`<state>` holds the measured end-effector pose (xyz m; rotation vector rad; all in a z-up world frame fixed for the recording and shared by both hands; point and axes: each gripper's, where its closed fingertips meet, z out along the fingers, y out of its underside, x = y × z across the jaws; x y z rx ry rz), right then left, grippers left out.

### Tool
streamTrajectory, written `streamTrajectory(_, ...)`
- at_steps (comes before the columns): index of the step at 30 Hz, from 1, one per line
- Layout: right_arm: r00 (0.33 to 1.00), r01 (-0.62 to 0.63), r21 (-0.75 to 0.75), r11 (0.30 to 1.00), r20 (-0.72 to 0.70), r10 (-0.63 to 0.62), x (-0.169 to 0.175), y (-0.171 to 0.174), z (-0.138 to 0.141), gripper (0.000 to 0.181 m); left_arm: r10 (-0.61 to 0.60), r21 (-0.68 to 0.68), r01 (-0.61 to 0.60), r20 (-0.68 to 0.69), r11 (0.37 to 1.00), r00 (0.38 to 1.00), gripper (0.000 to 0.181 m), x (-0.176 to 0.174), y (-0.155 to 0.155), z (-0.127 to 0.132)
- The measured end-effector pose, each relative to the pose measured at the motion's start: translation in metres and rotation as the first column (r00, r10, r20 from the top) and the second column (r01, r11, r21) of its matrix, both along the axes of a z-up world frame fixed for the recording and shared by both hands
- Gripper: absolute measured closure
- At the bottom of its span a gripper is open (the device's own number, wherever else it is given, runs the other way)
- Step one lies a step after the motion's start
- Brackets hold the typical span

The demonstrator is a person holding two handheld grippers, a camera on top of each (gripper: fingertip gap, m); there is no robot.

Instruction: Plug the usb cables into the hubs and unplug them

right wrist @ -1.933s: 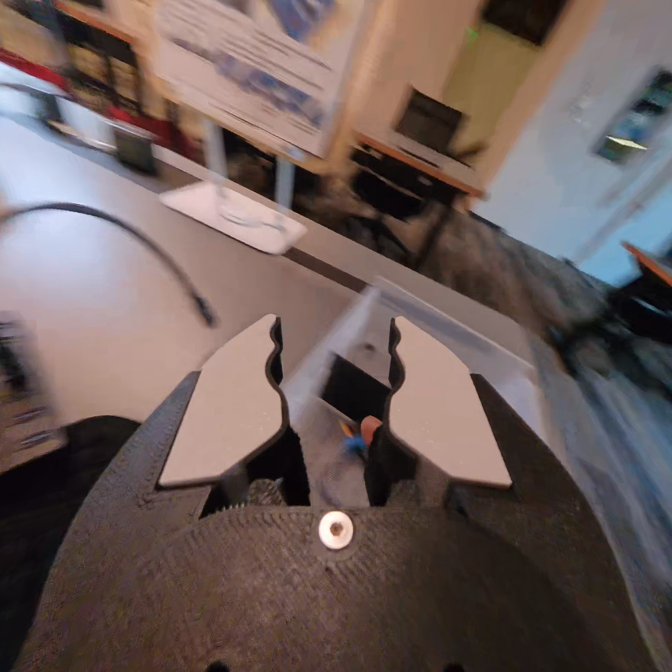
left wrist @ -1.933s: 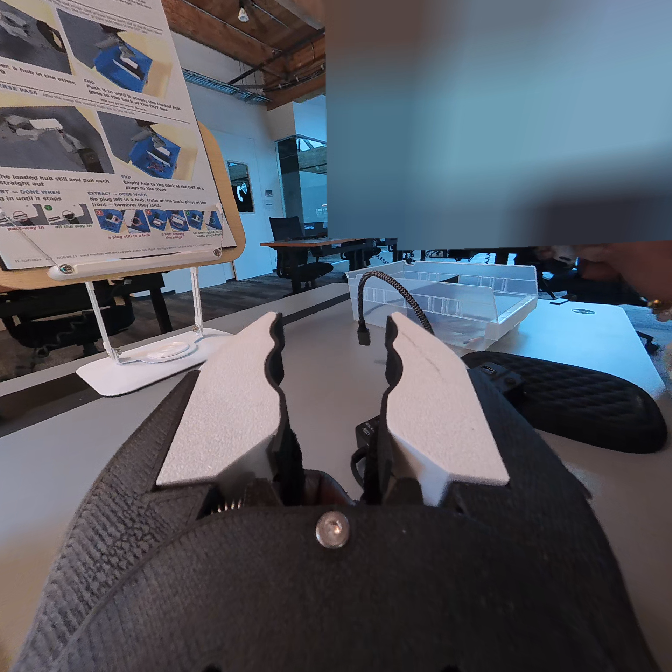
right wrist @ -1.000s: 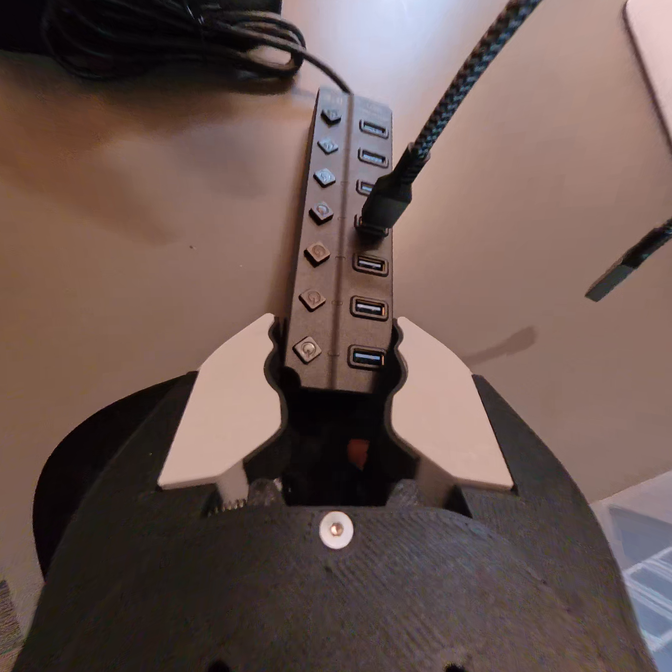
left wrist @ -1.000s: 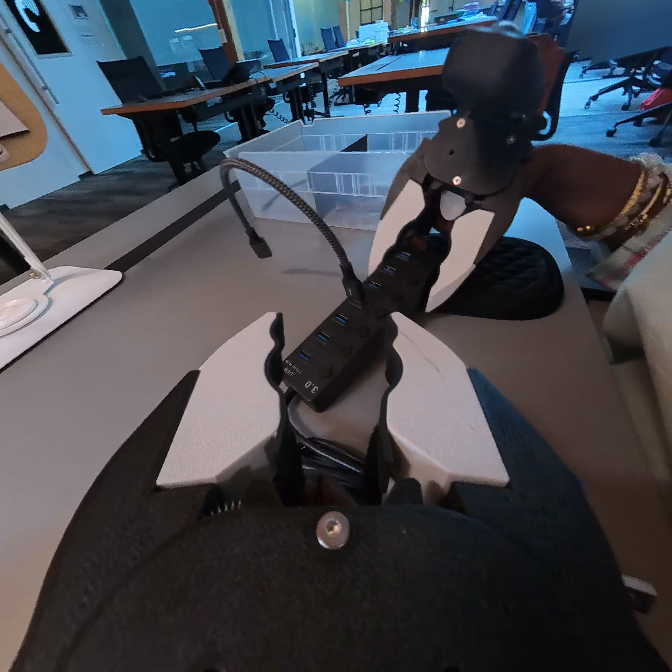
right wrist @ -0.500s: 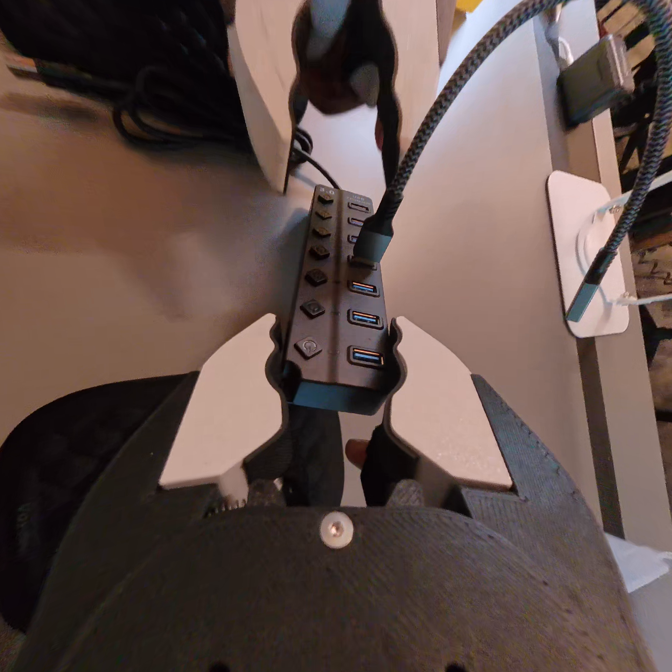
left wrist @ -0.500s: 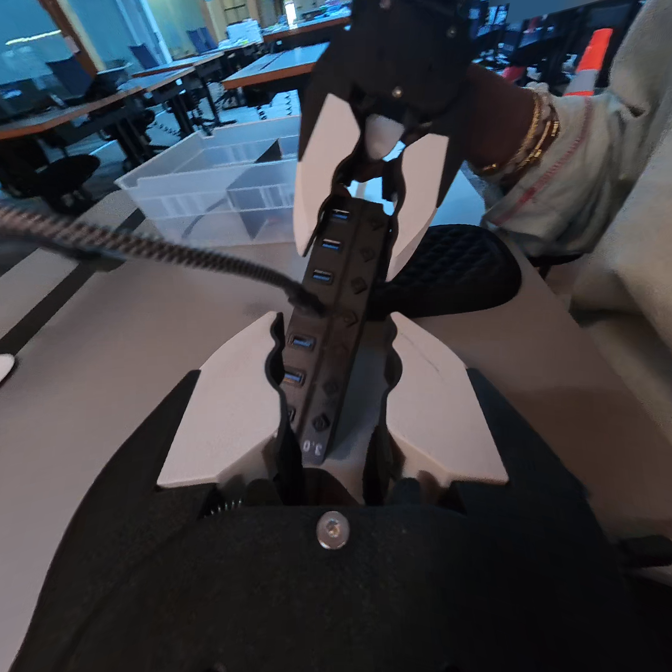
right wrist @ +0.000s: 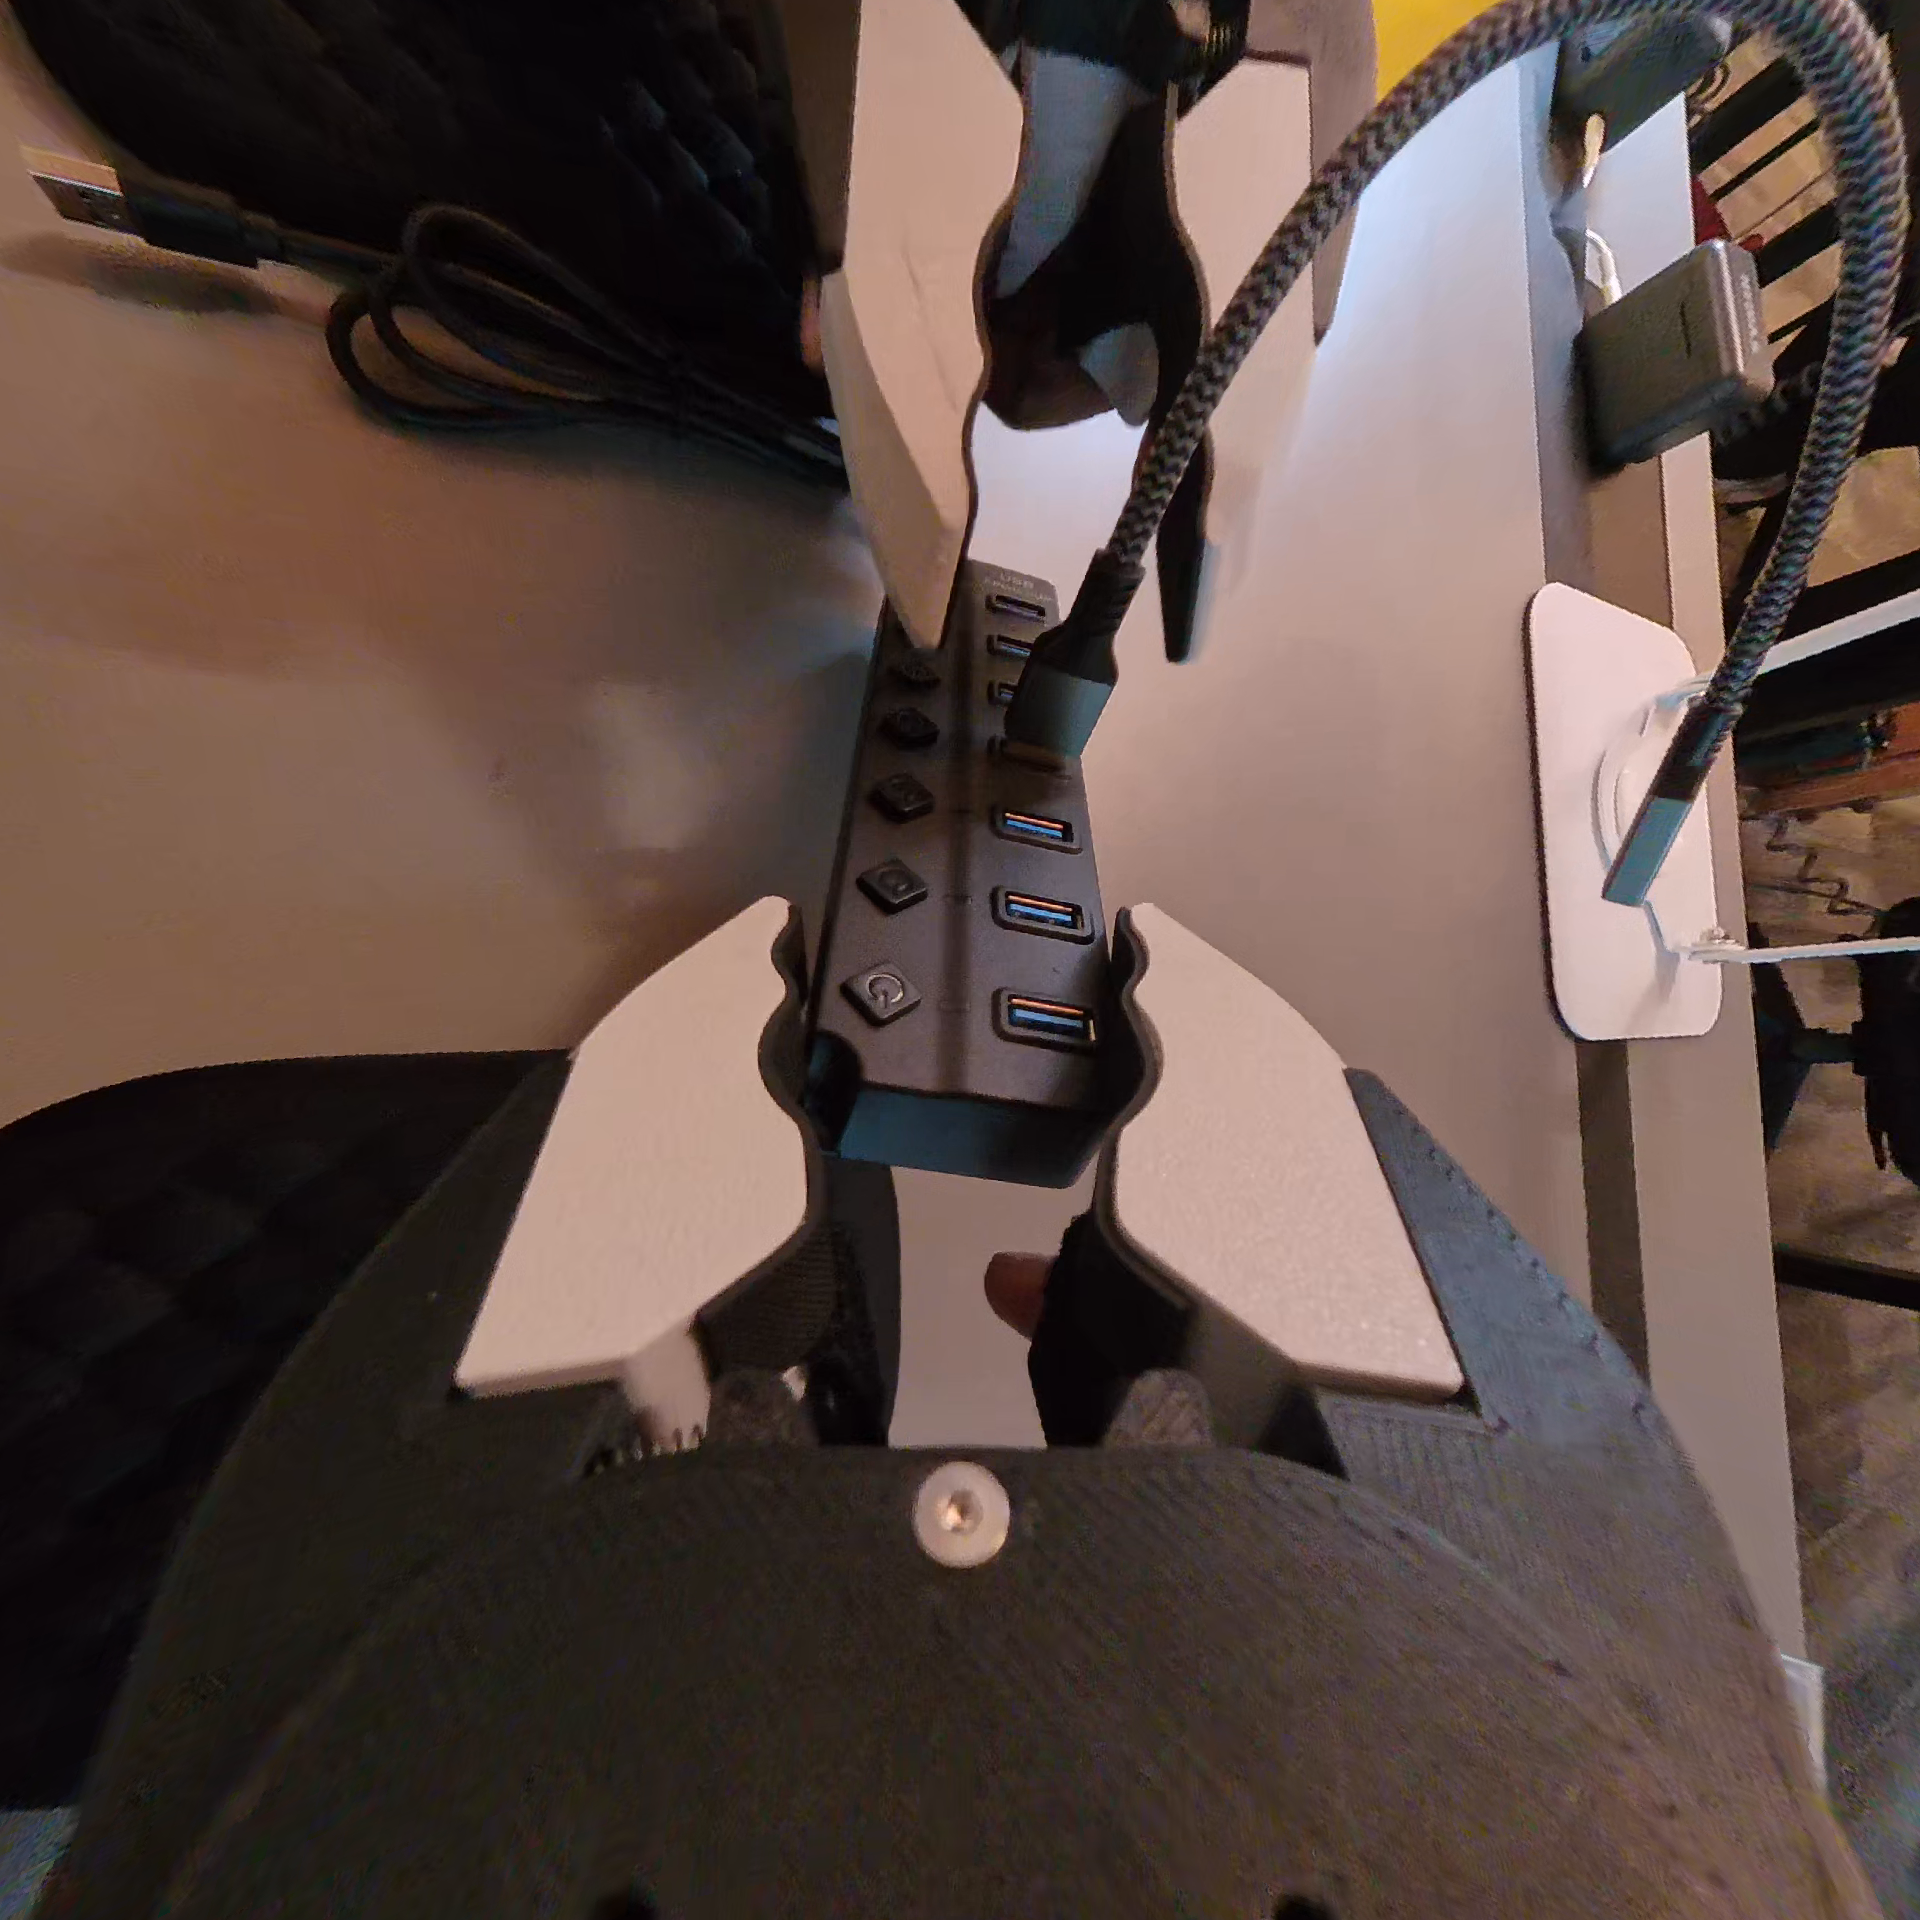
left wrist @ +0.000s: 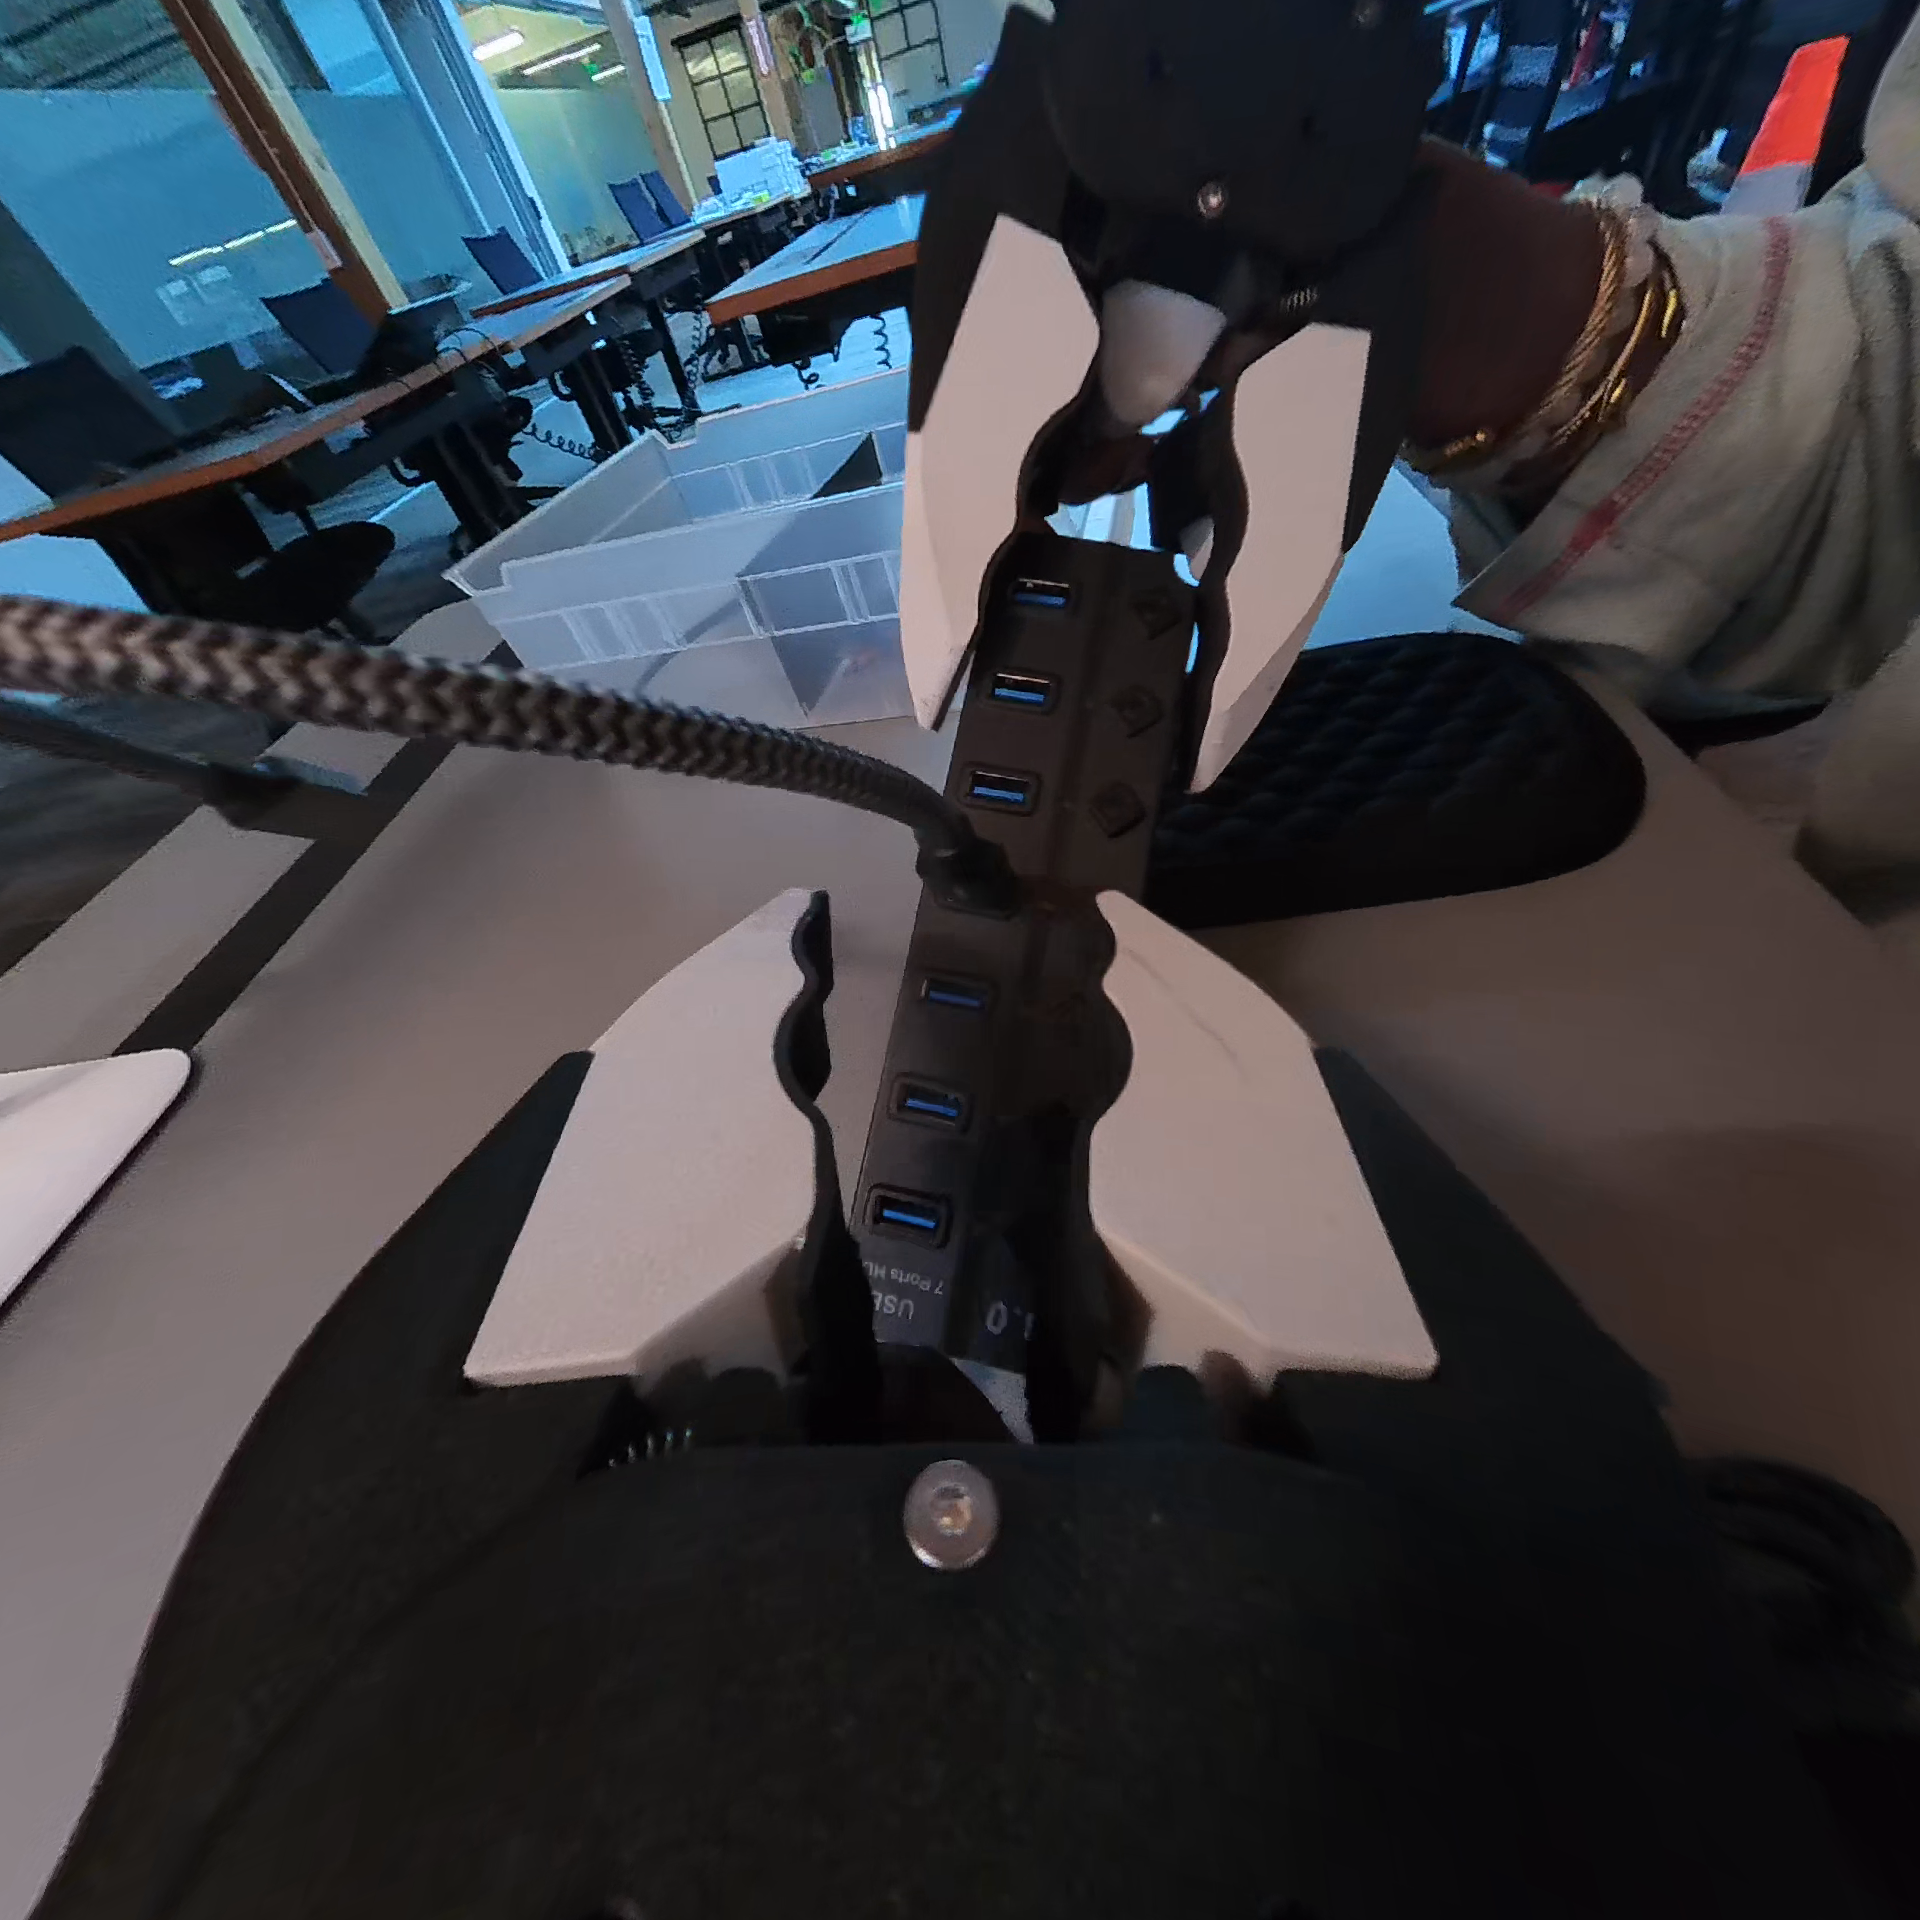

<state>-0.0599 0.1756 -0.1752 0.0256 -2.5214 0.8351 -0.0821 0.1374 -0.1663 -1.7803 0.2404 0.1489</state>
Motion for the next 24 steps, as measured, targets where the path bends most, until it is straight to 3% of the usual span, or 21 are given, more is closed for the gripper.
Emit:
streamTrajectory(5, 1.0, -0.022, 0.001, 1.0, -0.012, 0.022, -0.001, -0.001, 0.003, 0.125, -0.054, -0.013, 0.054, -0.053, 0.998, 0.997, 0.145, 0.006, 0.009, -0.004)
streamTrajectory(15, 0.997, -0.066, 0.006, 0.998, -0.04, 0.066, -0.002, -0.005, 0.009, 0.125, -0.047, 0.045, 0.05, -0.07, 0.998, 0.996, 0.164, 0.002, 0.011, 0.005)
streamTrajectory(18, 0.993, -0.075, -0.152, 0.985, -0.106, 0.059, -0.005, -0.015, 0.031, 0.131, -0.048, 0.115, 0.053, -0.039, 0.992, 0.998, 0.164, 0.001, 0.006, 0.016)
streamTrajectory(20, 0.99, -0.088, -0.414, 0.906, -0.136, 0.034, -0.004, -0.022, 0.063, 0.126, -0.053, 0.202, 0.052, 0.002, 0.978, 0.999, 0.164, -0.001, -0.002, 0.031)
streamTrajectory(22, 0.993, -0.107, -0.682, 0.723, -0.113, 0.04, 0.002, -0.022, 0.092, 0.11, -0.063, 0.261, 0.054, 0.024, 0.964, 0.998, 0.164, -0.001, -0.01, 0.044)
streamTrajectory(24, 0.995, -0.098, -0.832, 0.546, -0.071, 0.069, 0.003, -0.022, 0.102, 0.092, -0.087, 0.326, 0.064, 0.056, 0.943, 0.995, 0.165, 0.002, -0.016, 0.056)
